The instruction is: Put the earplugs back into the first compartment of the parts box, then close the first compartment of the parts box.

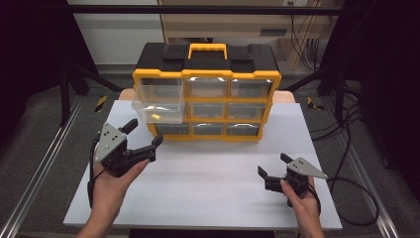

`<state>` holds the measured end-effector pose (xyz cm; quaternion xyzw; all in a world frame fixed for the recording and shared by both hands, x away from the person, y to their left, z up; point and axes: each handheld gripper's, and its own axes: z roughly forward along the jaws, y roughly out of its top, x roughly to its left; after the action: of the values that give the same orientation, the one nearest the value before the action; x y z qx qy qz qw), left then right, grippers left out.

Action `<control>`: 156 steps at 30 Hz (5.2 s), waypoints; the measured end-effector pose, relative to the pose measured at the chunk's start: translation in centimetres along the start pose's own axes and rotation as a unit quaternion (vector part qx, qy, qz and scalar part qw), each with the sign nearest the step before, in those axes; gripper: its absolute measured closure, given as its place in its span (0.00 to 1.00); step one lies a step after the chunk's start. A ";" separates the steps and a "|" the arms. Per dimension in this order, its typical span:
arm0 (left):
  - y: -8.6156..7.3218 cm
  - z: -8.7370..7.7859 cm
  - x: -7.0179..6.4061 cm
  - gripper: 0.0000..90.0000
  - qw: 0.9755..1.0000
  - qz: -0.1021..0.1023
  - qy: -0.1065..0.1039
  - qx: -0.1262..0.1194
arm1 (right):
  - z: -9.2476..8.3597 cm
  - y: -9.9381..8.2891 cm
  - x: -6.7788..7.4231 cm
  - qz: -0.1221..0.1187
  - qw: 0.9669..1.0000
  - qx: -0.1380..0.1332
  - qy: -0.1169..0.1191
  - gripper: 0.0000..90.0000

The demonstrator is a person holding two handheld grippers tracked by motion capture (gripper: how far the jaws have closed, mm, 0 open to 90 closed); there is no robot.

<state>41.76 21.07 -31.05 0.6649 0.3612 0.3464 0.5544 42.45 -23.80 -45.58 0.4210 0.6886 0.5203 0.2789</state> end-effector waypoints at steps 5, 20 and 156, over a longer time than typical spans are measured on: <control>0.5 -0.1 -0.4 0.25 1.000 -0.002 0.000 -0.008 | -0.2 -0.2 0.1 0.000 1.000 0.002 0.000 0.05; 0.1 0.7 -0.9 0.47 0.999 -0.017 0.029 0.007 | -0.4 -0.8 -0.6 0.003 1.000 0.003 -0.002 0.05; 2.7 8.8 3.0 1.00 0.997 -0.021 0.046 0.061 | -0.8 -0.9 -0.3 -0.008 1.000 -0.003 -0.011 0.04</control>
<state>51.12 19.02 -29.48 0.6728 0.4208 0.3425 0.5030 41.69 -24.55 -46.22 0.4200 0.6875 0.5155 0.2919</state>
